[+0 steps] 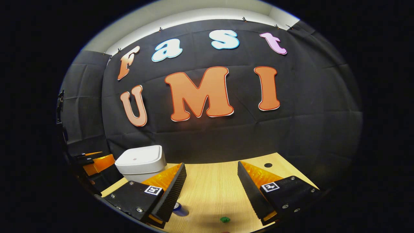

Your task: Press the lid of the desktop garbage bin to open it, pick up the crumpled paper on the desktop and throw it into the bin, then pick up the pop can on the desktop and drop it into the bin, and finally close the garbage bin lid.

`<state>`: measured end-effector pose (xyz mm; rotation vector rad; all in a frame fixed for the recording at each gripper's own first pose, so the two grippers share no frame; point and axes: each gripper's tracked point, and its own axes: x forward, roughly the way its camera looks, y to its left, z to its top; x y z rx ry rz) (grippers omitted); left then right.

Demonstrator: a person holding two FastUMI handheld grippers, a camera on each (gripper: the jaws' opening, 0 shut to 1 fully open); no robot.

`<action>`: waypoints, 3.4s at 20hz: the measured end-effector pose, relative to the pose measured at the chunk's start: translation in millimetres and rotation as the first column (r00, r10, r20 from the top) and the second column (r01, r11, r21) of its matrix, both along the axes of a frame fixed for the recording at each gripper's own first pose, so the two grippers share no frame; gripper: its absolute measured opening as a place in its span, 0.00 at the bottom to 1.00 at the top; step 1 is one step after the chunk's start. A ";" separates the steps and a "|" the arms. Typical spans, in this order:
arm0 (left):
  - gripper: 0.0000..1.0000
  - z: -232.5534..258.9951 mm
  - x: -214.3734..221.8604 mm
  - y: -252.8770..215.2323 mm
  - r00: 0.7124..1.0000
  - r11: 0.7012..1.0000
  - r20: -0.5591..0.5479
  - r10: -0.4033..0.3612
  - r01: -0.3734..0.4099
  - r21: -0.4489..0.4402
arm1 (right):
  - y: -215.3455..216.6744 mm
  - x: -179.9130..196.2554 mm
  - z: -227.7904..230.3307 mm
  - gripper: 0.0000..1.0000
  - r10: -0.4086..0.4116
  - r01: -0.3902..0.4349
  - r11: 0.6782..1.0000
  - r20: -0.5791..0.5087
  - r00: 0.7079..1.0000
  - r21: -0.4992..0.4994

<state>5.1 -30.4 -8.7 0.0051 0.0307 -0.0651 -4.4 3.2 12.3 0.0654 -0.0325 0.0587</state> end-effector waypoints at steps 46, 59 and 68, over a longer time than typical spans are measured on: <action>0.00 12.4 18.8 -36.3 0.996 0.999 -0.087 -0.031 0.029 -0.022 | -32.6 14.0 11.6 1.00 0.037 -0.037 0.999 -0.016 0.999 0.012; 0.00 62.1 96.0 12.2 0.960 0.994 -0.267 -0.086 0.100 0.040 | -36.5 31.9 17.8 0.95 0.028 -0.028 1.000 -0.028 0.999 0.002; 0.00 22.8 110.4 8.1 0.900 0.987 -0.408 -0.154 0.161 -0.016 | -33.3 32.5 12.1 0.95 0.038 -0.037 0.999 -0.065 0.997 0.004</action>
